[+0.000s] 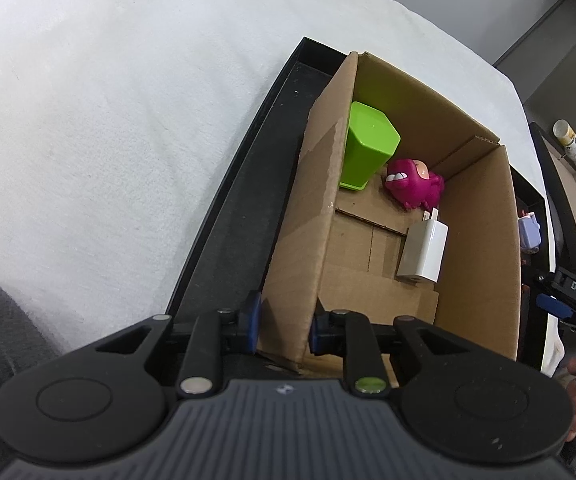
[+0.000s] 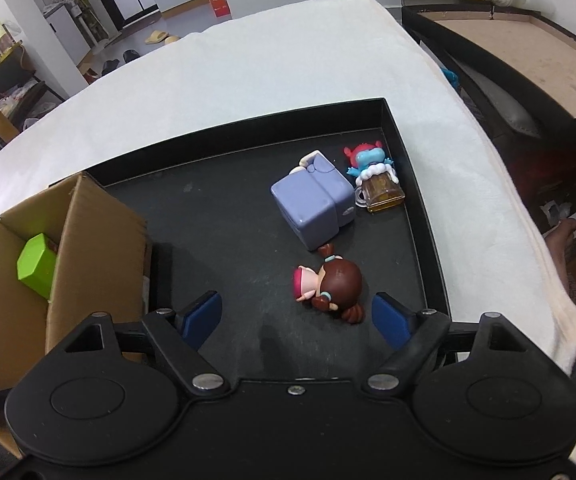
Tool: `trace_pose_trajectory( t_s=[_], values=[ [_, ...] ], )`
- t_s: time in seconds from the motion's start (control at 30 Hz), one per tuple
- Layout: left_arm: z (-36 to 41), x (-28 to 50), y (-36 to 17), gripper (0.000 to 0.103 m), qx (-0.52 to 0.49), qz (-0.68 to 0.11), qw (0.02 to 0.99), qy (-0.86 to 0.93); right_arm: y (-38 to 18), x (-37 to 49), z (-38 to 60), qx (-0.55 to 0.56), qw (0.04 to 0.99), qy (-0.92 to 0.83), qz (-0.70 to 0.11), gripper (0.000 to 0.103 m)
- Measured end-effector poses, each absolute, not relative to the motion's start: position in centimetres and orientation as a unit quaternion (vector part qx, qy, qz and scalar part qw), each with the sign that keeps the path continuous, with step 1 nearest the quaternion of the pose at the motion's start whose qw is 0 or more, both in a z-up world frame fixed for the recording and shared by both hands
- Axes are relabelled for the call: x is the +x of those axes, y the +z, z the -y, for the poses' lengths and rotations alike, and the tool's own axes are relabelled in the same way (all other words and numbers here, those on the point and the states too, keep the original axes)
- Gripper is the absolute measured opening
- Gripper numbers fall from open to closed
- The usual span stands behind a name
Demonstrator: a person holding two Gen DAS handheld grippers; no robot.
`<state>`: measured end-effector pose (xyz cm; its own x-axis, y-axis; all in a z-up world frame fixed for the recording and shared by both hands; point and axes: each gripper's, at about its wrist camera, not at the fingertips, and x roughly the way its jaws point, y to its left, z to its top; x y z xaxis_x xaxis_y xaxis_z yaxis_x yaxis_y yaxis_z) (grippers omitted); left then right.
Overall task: Organize rigid objects
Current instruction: 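Move the right gripper to the brown-haired doll figure and close on it, then lift the brown-haired doll with the right gripper and carry it over the box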
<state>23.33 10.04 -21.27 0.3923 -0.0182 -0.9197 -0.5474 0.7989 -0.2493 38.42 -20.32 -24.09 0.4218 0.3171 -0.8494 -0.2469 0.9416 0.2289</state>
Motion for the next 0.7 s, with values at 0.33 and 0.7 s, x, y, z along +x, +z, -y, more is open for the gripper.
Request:
trace_pose_trajectory(
  t_s=[0.33, 0.7],
  values=[
    [-9.4, 23.5, -21.5, 0.021, -0.264, -0.528, 0.788, 0.176, -26.4, 39.6, 20.4, 0.036, 0.838, 0.148, -0.524, 0.043],
    [-9.4, 23.5, -21.7, 0.021, -0.264, -0.526, 0.789, 0.178, -24.9, 37.4, 21.9, 0.073, 0.835, 0.149, -0.524, 0.042]
  ],
)
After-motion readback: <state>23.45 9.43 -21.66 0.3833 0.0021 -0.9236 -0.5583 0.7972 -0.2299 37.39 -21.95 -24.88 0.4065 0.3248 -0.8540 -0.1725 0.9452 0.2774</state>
